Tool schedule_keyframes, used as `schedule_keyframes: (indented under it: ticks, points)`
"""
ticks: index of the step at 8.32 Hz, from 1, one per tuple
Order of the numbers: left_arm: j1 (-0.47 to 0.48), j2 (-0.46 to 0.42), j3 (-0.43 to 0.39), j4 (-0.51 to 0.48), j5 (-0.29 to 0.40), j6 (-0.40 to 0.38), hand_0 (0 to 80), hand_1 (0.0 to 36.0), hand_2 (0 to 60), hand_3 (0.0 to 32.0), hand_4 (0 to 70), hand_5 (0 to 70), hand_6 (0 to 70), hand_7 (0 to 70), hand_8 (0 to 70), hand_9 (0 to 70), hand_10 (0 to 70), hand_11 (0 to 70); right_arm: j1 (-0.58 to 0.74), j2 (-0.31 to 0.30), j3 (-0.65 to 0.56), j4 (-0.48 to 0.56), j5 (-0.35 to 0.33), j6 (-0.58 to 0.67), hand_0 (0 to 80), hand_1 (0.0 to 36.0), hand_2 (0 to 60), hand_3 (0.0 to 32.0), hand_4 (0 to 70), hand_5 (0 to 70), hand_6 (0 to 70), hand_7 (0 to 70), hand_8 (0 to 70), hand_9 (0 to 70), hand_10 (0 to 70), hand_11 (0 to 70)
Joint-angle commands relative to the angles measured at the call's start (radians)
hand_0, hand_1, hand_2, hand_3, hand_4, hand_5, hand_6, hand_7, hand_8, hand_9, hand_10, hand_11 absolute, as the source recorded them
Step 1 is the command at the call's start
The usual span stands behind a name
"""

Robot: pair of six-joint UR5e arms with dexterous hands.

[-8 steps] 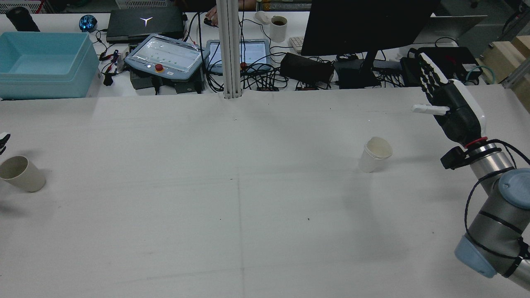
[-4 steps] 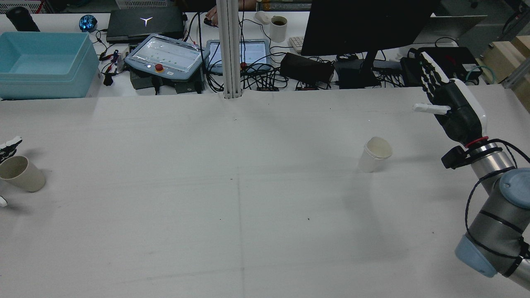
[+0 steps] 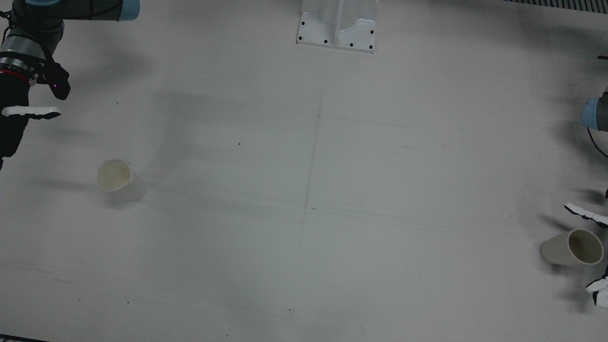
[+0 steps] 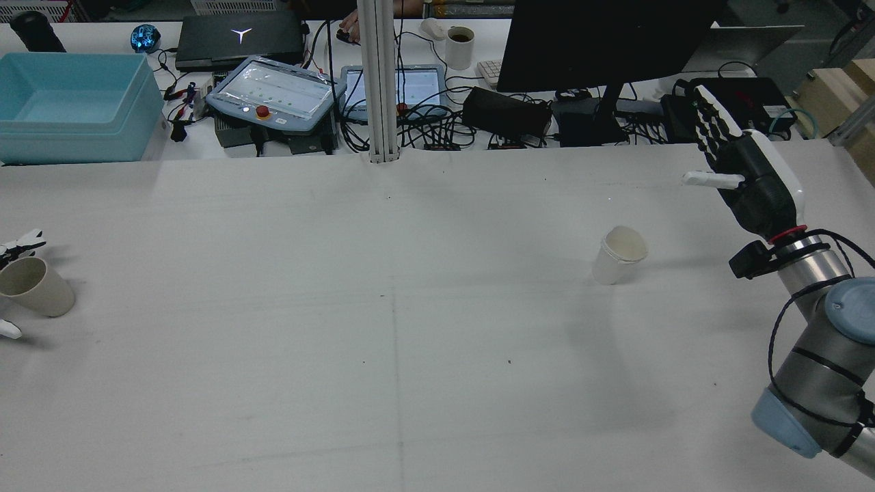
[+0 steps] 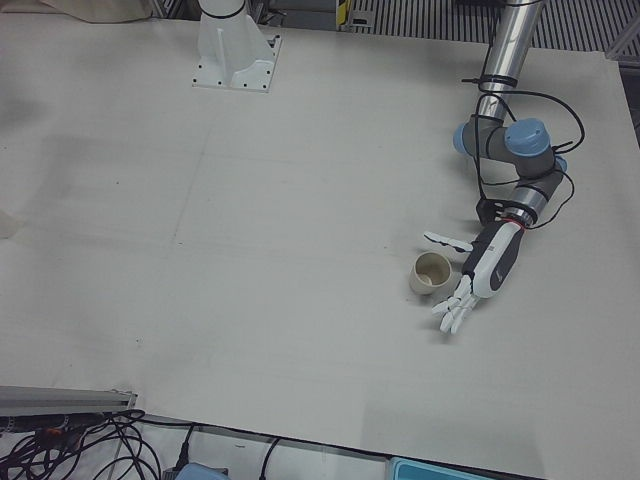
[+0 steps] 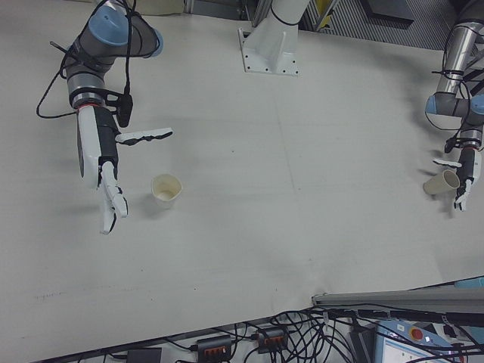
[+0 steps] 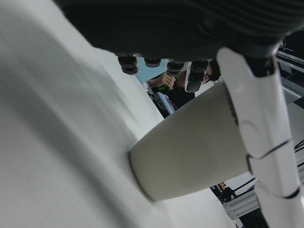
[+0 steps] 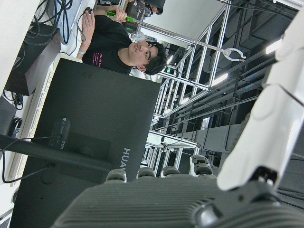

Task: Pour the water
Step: 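Close the left hand's fingers around the cream cup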

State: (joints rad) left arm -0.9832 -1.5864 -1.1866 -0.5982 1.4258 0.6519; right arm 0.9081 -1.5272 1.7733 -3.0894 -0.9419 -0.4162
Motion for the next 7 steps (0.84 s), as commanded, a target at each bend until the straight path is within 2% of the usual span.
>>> schedule_keyframes:
  ticks: [1,2,3,4,5,6,7]
  points:
    - [0.003,-0.004,0.007,0.006,-0.005,0.0,49.7,18.8,10.4,0.0,6.8,23.4,3.9,3.0,0.0,0.0,4.0,7.6,-0.003,-0.002,-0.002,0.0,0.0,-0.001,46.9,13.3,3.6,5.8,0.0,9.1,0.0,0.0,0.0,0.0,0.0,0.0]
    - [0.003,-0.006,0.007,0.011,-0.005,0.0,50.1,19.3,10.9,0.0,8.1,23.6,4.2,3.2,0.0,0.0,4.4,8.2,-0.003,-0.002,-0.003,0.0,0.0,-0.001,46.6,13.0,3.2,5.6,0.0,9.2,0.0,0.0,0.0,0.0,0.0,0.0]
    - [0.004,-0.009,0.005,0.017,-0.005,0.0,50.3,20.1,14.2,0.0,11.2,27.6,4.3,3.3,0.0,0.0,4.7,8.6,-0.003,-0.002,-0.005,0.0,0.002,-0.001,46.6,12.8,3.4,5.2,0.0,9.4,0.0,0.0,0.0,0.0,0.0,0.0]
    - [0.004,-0.021,0.005,0.035,-0.004,-0.005,50.4,21.4,20.5,0.0,17.0,34.3,4.7,4.8,0.0,0.0,5.2,9.2,-0.005,-0.004,-0.008,0.0,0.002,-0.003,46.6,12.7,3.4,5.2,0.0,9.4,0.0,0.0,0.0,0.0,0.0,0.0]
    - [0.004,-0.027,0.004,0.047,-0.002,-0.011,50.0,23.6,34.9,0.0,28.5,40.6,5.7,6.8,0.1,0.0,5.8,9.8,-0.006,-0.004,-0.008,0.0,0.002,-0.003,46.4,12.6,3.7,5.2,0.0,9.3,0.0,0.0,0.0,0.0,0.0,0.0]
    - [0.004,-0.029,-0.004,0.063,-0.002,-0.012,48.9,22.7,42.7,0.0,45.0,43.0,7.8,10.9,0.5,0.7,5.8,9.3,-0.006,-0.004,-0.009,0.0,0.002,-0.003,46.5,12.5,3.7,5.0,0.0,9.3,0.0,0.0,0.0,0.0,0.0,0.0]
    - [0.004,-0.029,-0.008,0.076,-0.004,-0.014,50.3,27.1,57.5,0.0,49.6,57.7,11.2,18.3,1.8,2.7,6.5,10.6,-0.006,-0.004,-0.009,0.0,0.002,-0.003,46.2,12.4,3.6,5.2,0.0,9.4,0.0,0.0,0.0,0.0,0.0,0.0]
